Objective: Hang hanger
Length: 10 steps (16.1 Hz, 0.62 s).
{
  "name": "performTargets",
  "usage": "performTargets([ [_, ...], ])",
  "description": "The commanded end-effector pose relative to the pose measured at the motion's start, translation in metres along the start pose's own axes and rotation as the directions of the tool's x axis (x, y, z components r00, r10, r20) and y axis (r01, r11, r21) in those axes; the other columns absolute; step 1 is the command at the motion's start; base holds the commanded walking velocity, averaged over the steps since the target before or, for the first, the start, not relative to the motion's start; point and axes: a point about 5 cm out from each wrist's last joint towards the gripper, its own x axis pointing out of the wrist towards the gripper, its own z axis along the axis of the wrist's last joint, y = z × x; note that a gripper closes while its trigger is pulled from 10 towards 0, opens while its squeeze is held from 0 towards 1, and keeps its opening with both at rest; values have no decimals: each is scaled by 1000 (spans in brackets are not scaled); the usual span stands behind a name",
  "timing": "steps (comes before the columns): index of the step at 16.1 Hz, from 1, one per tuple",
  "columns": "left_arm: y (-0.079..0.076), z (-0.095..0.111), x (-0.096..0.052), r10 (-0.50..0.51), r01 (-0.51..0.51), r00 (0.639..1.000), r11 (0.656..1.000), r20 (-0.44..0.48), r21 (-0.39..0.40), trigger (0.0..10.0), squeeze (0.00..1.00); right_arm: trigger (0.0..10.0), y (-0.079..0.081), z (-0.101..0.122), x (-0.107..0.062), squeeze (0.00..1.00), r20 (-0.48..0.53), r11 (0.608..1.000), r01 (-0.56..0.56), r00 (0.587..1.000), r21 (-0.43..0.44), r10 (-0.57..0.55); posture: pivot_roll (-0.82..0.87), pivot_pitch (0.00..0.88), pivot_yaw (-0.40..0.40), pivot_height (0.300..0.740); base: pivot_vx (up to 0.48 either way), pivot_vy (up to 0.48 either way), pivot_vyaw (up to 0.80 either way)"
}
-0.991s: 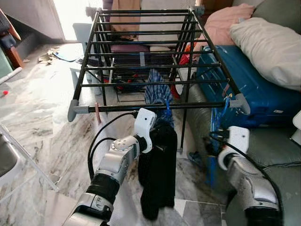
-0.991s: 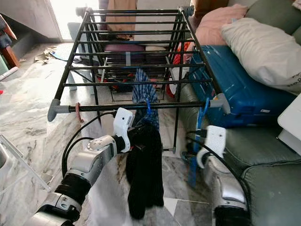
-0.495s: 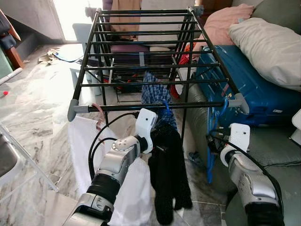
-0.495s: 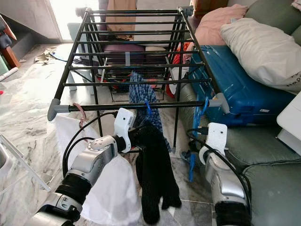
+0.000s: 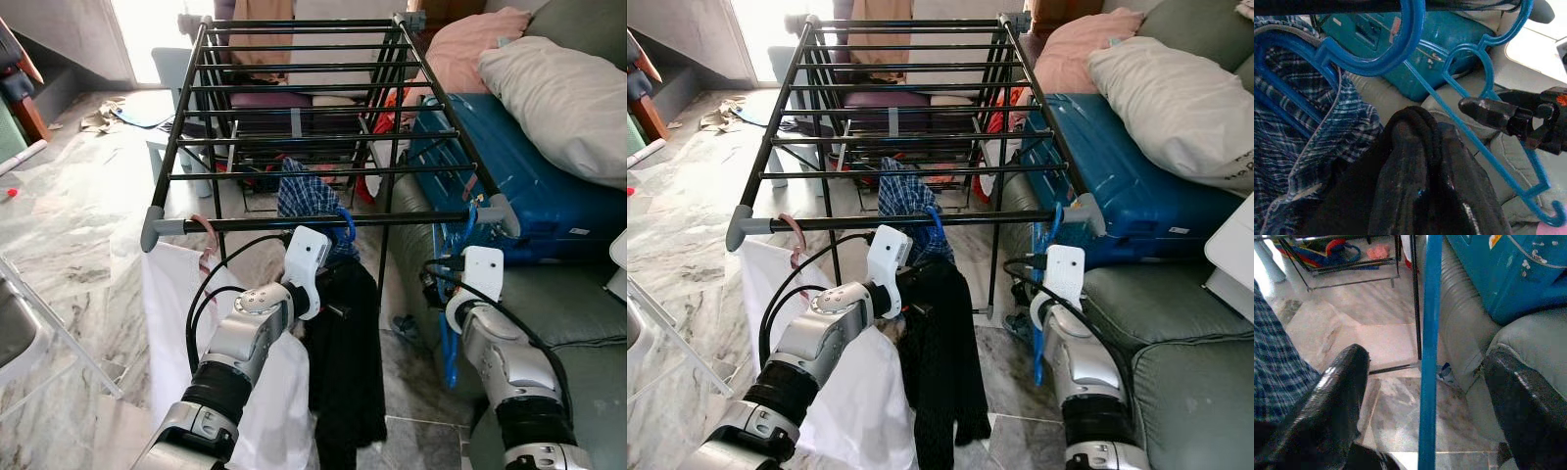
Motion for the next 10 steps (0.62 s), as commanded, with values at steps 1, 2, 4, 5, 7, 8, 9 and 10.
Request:
performTargets([
  [1, -2, 9, 2, -9, 8, 1000, 1000, 19, 26, 10000, 0, 0, -2, -2, 1, 0, -17, 1000, 22, 1000, -17, -22, 31, 0, -47, 740, 0, 0, 0],
  [2, -3, 8, 2, -10, 10, 1000, 1000, 17, 25, 10000, 0, 0, -3, -3, 1, 0, -20, 999, 26, 999, -21, -26, 28, 0, -47, 740, 0, 0, 0],
  [4, -4, 7, 2, -13, 13, 1000, 1000, 15, 23, 10000, 0, 0, -5, -5, 0, 0, -23, 999, 32, 999, -28, -33, 25, 0, -47, 740, 0, 0, 0],
  [5, -4, 7, 3, -14, 14, 1000, 1000, 15, 23, 10000, 0, 0, -5, -5, 0, 0, -25, 999, 36, 999, -31, -37, 23, 0, -46, 740, 0, 0, 0],
  [7, -5, 7, 4, -18, 17, 1000, 1000, 13, 24, 10000, 0, 0, -8, -6, 0, 0, -27, 998, 50, 998, -39, -51, 22, 0, -46, 740, 0, 0, 0],
  [8, -5, 7, 4, -18, 17, 1000, 1000, 12, 24, 10000, 0, 0, -9, -7, 0, 0, -28, 997, 60, 998, -44, -62, 22, 0, -47, 740, 0, 0, 0],
  [9, -5, 7, 4, -17, 17, 1000, 1000, 12, 25, 10000, 0, 0, -11, -7, 0, 0, -28, 996, 72, 997, -50, -74, 22, 0, -47, 740, 0, 0, 0],
  [10, -5, 7, 4, -17, 16, 1000, 1000, 12, 25, 10000, 0, 0, -11, -7, 0, 0, -28, 996, 77, 997, -51, -78, 22, 0, -47, 740, 0, 0, 0],
])
